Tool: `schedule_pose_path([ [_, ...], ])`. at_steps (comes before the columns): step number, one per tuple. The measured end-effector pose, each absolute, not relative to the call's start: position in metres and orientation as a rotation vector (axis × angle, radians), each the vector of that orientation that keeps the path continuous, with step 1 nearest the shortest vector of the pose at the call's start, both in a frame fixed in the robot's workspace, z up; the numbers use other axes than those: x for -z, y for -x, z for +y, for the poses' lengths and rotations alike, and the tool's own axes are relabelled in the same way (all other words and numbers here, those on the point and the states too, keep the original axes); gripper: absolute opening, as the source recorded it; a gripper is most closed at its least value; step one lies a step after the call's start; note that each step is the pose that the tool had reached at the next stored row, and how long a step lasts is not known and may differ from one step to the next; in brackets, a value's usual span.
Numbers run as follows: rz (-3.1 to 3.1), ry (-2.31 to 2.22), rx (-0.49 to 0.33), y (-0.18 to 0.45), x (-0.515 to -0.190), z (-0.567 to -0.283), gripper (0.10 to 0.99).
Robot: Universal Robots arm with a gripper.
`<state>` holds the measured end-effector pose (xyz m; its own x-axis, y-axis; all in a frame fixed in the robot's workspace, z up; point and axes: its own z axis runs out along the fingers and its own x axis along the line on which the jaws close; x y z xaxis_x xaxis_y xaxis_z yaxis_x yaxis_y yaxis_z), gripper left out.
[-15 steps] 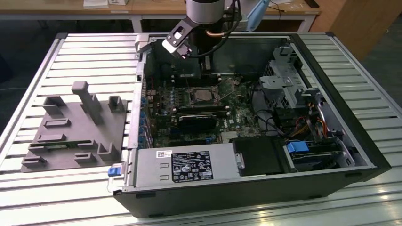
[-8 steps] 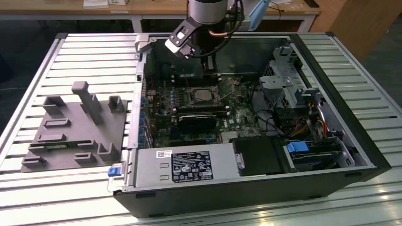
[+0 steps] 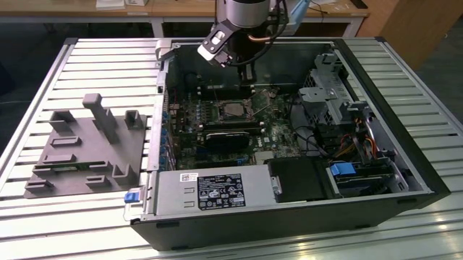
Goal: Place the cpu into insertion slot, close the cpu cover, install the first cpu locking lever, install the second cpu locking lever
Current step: 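Close the cpu cover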
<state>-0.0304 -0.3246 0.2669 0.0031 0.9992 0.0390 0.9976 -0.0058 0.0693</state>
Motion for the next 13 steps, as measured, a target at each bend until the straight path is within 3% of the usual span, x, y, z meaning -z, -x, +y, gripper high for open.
schedule_pose_path([
  [13, 2.2, -2.209, -0.12, 0.005, -0.267, -0.325, 0.102],
])
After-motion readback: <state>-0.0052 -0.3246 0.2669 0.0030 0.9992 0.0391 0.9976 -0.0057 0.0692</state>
